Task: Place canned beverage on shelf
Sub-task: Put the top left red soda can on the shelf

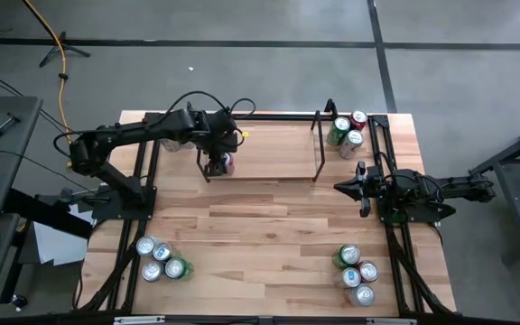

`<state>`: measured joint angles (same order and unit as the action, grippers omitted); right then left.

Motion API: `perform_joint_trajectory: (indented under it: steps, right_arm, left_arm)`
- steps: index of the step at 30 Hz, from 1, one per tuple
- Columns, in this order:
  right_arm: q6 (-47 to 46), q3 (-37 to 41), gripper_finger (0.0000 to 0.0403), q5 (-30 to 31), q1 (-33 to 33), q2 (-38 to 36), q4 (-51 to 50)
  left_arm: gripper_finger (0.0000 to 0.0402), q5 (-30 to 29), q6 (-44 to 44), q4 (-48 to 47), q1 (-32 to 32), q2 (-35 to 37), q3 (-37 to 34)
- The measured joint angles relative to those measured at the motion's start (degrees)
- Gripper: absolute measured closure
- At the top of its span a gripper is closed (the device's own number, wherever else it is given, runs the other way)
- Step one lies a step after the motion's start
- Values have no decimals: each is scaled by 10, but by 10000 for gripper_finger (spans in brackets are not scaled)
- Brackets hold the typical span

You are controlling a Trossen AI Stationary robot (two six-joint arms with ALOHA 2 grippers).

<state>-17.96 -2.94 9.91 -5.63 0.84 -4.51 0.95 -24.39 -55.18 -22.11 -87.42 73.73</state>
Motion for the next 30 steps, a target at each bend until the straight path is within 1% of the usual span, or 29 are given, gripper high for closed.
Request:
perform_joint_trajectory:
  steps: [11, 20, 24, 27, 30]
  right_arm:
    - [0, 0, 402, 0, 0, 0, 0]
    - [0, 0, 402, 0, 0, 0, 0]
    - [0, 0, 402, 0, 0, 0, 0]
    - [0, 0, 402, 0, 0, 0, 0]
    - [0, 0, 402, 0, 0, 0, 0]
  left_arm:
    - [156, -7, -39, -2, 0, 0, 4]
    - [116, -19, -44, -8, 0, 0, 31]
    - [111, -37, -47, -10, 0, 0, 71]
    - [111, -24, -28, -7, 0, 1, 112]
    - [119, 18, 5, 21, 0, 3, 131]
